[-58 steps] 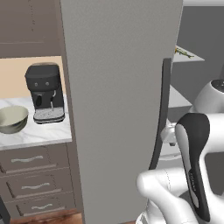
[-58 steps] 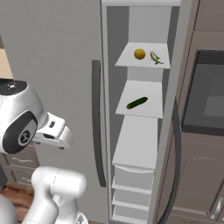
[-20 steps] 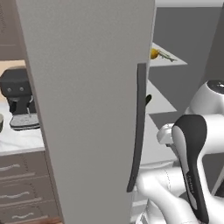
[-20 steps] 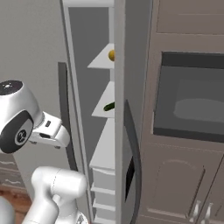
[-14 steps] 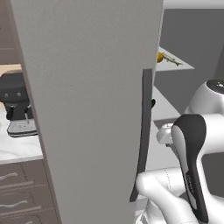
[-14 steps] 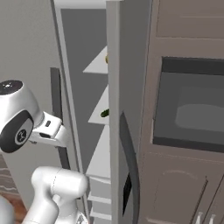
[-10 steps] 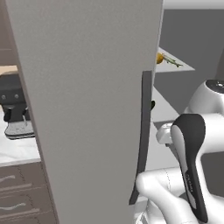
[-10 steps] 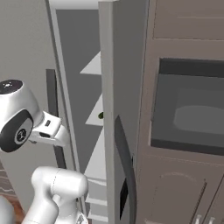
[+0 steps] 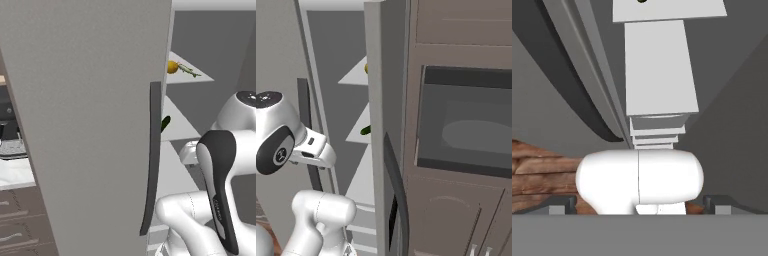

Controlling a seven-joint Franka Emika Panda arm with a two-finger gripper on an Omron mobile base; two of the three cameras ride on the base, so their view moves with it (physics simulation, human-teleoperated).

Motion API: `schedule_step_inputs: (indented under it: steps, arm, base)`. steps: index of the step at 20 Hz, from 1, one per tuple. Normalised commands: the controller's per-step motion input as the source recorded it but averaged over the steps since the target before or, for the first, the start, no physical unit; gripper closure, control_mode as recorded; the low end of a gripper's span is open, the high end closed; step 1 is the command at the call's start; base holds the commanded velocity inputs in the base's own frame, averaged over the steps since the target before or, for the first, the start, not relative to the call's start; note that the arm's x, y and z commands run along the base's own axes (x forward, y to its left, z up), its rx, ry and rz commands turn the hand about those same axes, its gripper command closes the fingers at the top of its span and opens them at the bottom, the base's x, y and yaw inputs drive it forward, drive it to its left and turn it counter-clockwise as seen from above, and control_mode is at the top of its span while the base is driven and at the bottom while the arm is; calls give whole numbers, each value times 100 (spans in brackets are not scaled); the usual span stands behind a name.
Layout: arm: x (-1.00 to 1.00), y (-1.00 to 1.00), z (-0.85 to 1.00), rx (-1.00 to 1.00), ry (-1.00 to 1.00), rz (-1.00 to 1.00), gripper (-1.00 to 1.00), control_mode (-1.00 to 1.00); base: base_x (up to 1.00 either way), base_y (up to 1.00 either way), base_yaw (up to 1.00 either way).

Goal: Take the lemon, fish, and cucumber from the freezer and place them in the bowl on the counter.

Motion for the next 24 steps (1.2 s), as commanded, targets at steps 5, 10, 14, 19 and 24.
schedule_step_inputs:
  steps: [5,10,14,19,24]
  arm:
    - [0,0,0,0,0,0,-100,100]
    - [0,0,0,0,0,0,-100,100]
    - [0,0,0,0,0,0,-100,100]
    - [0,0,0,0,0,0,-100,100]
    - [0,0,0,0,0,0,-100,100]
  base:
    - [33,-33,0]
    - [44,-29,-1]
    - [47,-9,-13]
    - [54,-8,-12]
    - [28,-7,-4]
